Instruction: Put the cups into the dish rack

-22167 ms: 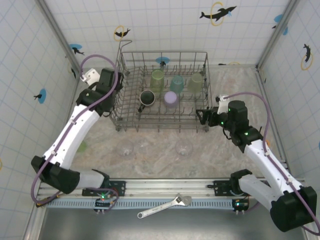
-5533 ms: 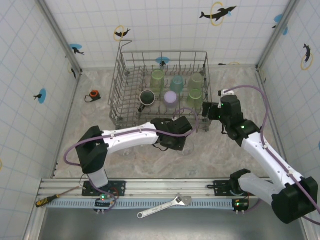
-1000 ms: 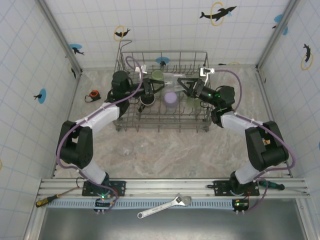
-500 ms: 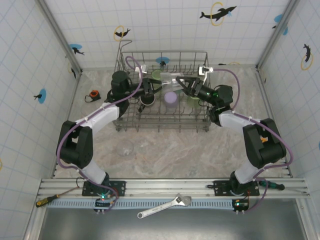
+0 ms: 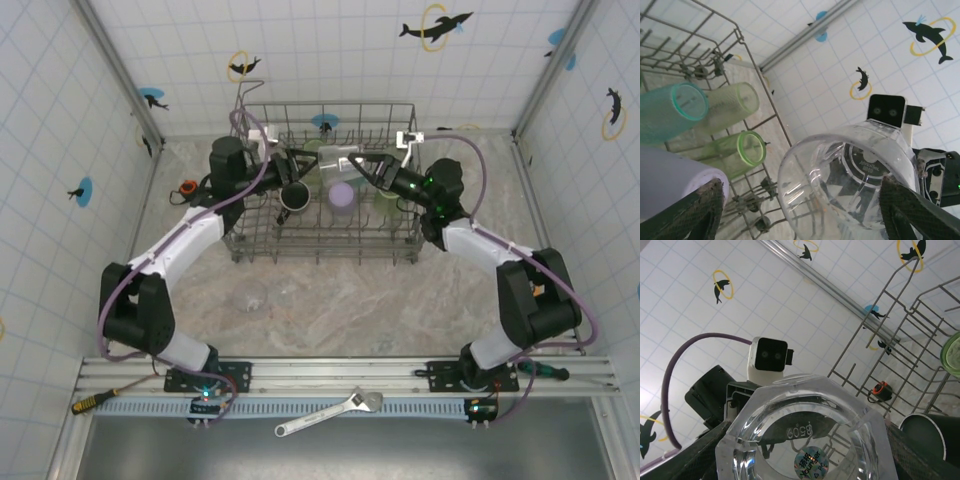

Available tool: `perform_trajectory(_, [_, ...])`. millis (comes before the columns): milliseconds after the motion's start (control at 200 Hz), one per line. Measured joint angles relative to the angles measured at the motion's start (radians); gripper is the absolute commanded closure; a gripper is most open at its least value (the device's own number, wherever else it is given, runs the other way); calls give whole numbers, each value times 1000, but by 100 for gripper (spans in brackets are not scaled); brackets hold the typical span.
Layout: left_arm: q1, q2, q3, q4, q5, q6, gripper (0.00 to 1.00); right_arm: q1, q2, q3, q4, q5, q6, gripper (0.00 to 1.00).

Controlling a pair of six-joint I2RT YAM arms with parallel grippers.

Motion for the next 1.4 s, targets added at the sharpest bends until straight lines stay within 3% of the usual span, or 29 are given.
perform_trajectory(75, [2, -24, 6, -43, -34, 31, 3, 0, -3, 32, -50, 13, -43, 57])
perform_trajectory(285, [13, -113, 38, -170, -139, 137, 3, 12, -3, 120, -226, 52, -169, 58])
perform_trajectory(505, [21, -235, 61, -299, -345, 284, 3, 48, 24, 224, -384, 108, -288, 59])
perform_trajectory(786, [93, -253, 83, -465, -556, 396, 3, 159, 114, 386, -604, 226, -500, 60])
perform_trajectory(1046, [270, -250, 85, -514, -567, 383, 3, 270, 253, 587, -825, 329, -692, 60])
perform_trajectory(1401, [389, -249, -44, -498, -579, 356, 3, 396, 450, 904, -1058, 422, -908, 61])
